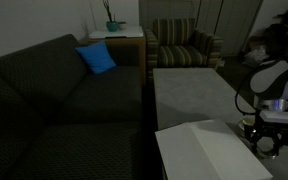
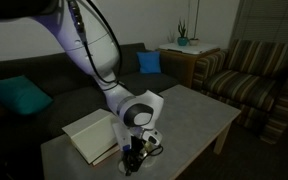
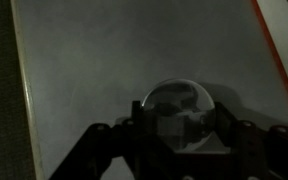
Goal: Remove the lid from the bottle, put the lid on the table, pick up the lid and put it back on the bottle
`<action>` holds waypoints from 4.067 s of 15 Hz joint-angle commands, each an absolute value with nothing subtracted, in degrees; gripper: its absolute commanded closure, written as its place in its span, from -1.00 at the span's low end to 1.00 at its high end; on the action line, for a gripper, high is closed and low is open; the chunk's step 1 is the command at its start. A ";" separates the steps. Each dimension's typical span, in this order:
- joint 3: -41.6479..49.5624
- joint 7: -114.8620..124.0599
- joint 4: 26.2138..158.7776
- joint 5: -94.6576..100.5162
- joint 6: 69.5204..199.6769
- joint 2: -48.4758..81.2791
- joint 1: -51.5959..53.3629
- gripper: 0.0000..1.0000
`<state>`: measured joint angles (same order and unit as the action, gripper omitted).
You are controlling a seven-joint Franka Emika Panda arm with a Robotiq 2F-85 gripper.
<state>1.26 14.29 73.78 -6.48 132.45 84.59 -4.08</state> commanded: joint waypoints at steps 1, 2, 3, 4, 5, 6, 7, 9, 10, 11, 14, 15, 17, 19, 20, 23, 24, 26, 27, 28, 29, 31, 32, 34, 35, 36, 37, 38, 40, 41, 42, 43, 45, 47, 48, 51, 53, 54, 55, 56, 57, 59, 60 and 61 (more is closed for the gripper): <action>1.35 13.70 73.34 -7.59 131.20 84.58 -4.60 0.12; 1.34 13.65 73.30 -7.57 131.05 84.57 -4.60 0.12; 1.34 13.61 73.28 -7.56 130.94 84.57 -4.61 0.12; 1.31 13.51 73.22 -7.53 130.72 84.56 -4.62 -0.44; 1.30 13.48 73.15 -7.51 130.44 84.56 -4.62 -0.77; 1.26 13.27 72.97 -7.41 129.98 84.55 -4.61 -0.89; 1.30 13.24 72.79 -7.33 129.54 84.54 -4.55 -0.89; 1.24 13.08 72.30 -7.30 128.61 84.51 -4.58 -1.00; 1.23 13.10 71.98 -7.33 128.10 84.49 -4.60 -1.00; 1.21 13.13 71.67 -7.39 127.81 84.47 -4.66 -1.00; 1.16 13.31 70.92 -7.64 127.61 84.44 -4.92 -1.00; 1.08 13.31 70.75 -7.76 127.55 84.43 -5.06 -1.00; 0.69 13.04 70.66 -8.10 127.19 84.43 -5.55 -1.00; 0.21 12.62 70.80 -8.48 126.23 84.43 -5.99 -1.00; -0.12 12.34 70.91 -8.77 125.57 84.43 -6.26 -1.00; -0.78 11.68 70.89 -9.59 123.62 84.43 -6.64 -1.00; -0.84 11.62 70.86 -9.82 122.98 84.43 -6.70 -1.00; -0.65 11.91 70.93 -10.24 121.97 84.43 -6.76 -1.00; -0.37 12.20 71.02 -10.31 121.29 84.43 -6.68 -1.00; -0.18 12.28 71.10 -10.35 120.84 84.43 -6.71 -1.00; 0.05 12.46 71.18 -10.34 120.37 84.43 -6.75 -1.00; 0.17 12.10 71.41 -10.28 119.58 84.44 -7.07 -1.00; 0.12 11.43 71.30 -10.02 119.38 84.44 -7.16 -1.00; 0.73 12.44 71.09 -9.60 120.37 84.45 -6.00 -1.00; 0.70 11.86 71.03 -9.56 120.30 84.45 -6.13 -1.00; 0.69 11.62 70.99 -9.55 120.27 84.44 -6.19 -1.00; 0.68 11.52 70.99 -9.54 120.26 84.44 -6.20 -1.00; 0.48 11.47 72.39 -8.39 120.91 82.84 -5.66 -1.00; 1.14 12.62 73.39 -6.96 121.63 81.62 -3.33 -1.00; 1.52 13.34 73.75 -6.19 121.81 81.17 -2.12 -1.00; 2.17 14.64 74.35 -5.28 122.21 80.56 -0.69 -1.00; 2.72 15.62 75.14 -4.28 122.69 79.87 0.52 -1.00; 3.48 16.93 76.32 -2.81 123.45 79.19 2.27 -1.00; 4.13 17.69 78.05 -2.15 124.91 78.76 3.43 -1.00; 4.19 17.40 78.67 -2.11 125.99 79.02 3.33 -1.00; 4.54 15.62 80.09 -1.99 130.66 80.71 2.62 -1.00; 4.71 14.41 80.55 -2.21 134.96 82.27 1.61 -1.00; 4.73 13.97 80.18 -2.45 137.00 83.28 1.01 -1.00; 4.38 13.66 79.64 -3.04 138.63 84.15 0.14 -1.00; 3.77 12.43 78.76 -3.29 141.77 85.48 -0.98 -1.00; 2.73 9.82 78.37 -3.68 143.14 85.87 -2.23 -1.00; 1.03 4.58 77.87 -4.06 146.00 87.01 -4.69 -1.00; 0.21 2.00 77.39 -4.30 146.69 87.69 -5.87 -1.00; 0.08 0.27 77.18 -4.12 146.89 88.19 -6.38 -1.00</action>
<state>1.93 4.75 80.32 -3.67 139.40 83.38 -3.07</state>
